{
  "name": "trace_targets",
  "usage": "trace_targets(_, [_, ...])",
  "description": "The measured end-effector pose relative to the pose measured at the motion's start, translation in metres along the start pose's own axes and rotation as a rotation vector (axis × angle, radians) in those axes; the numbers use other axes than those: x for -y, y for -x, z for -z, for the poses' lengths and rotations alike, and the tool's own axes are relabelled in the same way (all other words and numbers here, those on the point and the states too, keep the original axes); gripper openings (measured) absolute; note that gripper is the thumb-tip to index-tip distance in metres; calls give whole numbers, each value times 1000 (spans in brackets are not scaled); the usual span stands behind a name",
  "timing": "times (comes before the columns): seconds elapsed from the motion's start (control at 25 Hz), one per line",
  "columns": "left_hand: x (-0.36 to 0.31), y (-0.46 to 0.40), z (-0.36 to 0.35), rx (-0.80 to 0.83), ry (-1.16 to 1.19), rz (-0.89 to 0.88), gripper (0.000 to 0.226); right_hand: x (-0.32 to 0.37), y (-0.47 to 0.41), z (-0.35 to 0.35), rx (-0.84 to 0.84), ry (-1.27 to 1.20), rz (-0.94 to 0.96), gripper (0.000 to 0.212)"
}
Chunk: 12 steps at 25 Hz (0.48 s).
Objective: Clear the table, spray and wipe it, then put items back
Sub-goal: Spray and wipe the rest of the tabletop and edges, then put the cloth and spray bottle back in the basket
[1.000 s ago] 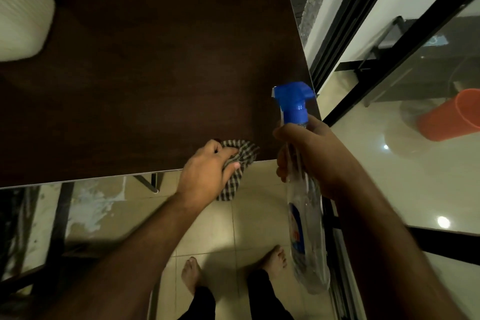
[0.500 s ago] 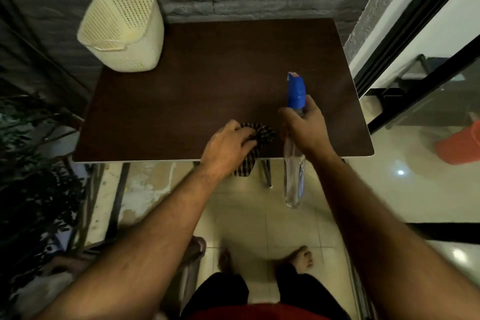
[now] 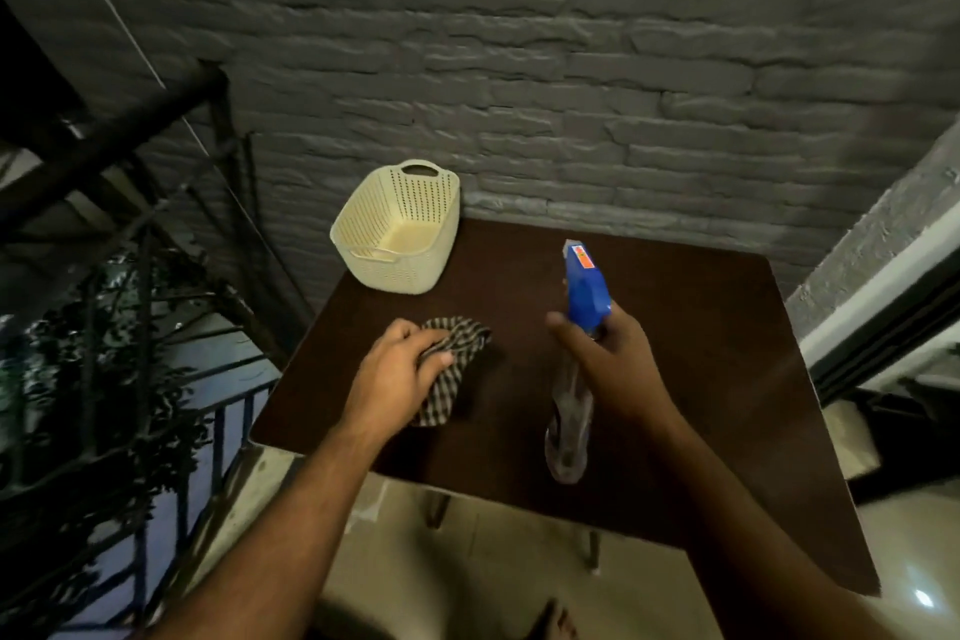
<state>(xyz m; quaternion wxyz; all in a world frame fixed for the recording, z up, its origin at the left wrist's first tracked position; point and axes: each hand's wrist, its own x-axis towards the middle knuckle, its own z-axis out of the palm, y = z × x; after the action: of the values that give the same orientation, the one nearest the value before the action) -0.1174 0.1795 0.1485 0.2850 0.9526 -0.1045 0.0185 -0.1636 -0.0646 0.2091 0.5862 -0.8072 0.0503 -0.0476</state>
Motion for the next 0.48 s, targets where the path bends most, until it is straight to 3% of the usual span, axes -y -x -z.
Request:
trace_targets(0.16, [17, -42, 42, -84, -34, 60, 36, 32, -75, -16, 171, 83, 106, 15])
trace_targets(0.32, [32, -93, 84, -118, -36, 40, 42, 67, -141, -32, 156, -16, 131, 21])
trace_targets(0.48, [57, -165, 113, -74, -89, 26, 58, 87, -211, -65, 103, -162, 178, 49])
